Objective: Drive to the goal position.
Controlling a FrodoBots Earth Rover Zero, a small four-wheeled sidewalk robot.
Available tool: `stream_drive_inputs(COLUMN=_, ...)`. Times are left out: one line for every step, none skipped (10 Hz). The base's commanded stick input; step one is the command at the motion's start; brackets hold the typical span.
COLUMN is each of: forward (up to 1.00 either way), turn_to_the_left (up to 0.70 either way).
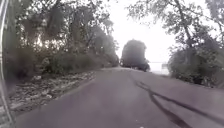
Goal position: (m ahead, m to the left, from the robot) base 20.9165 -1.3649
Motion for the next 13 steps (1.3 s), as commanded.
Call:
stream_drive_inputs(forward=0.70, turn_to_the_left=0.01)
stream_drive_inputs(forward=0.70, turn_to_the_left=0.01)
stream_drive_inputs(forward=0.70, turn_to_the_left=0.01)
stream_drive_inputs(forward=0.70, turn_to_the_left=0.01)
stream_drive_inputs(forward=0.70, turn_to_the_left=0.01)
stream_drive_inputs(forward=0.70, turn_to_the_left=0.01)
stream_drive_inputs(forward=0.70, turn_to_the_left=0.01)
stream_drive_inputs(forward=0.70, turn_to_the_left=0.01)
stream_drive_inputs(forward=0.70, turn_to_the_left=0.01)
stream_drive_inputs(forward=0.70, turn_to_the_left=0.01)
stream_drive_inputs(forward=0.70, turn_to_the_left=0.01)
stream_drive_inputs(forward=0.70, turn_to_the_left=0.01)
stream_drive_inputs(forward=0.70, turn_to_the_left=0.01)
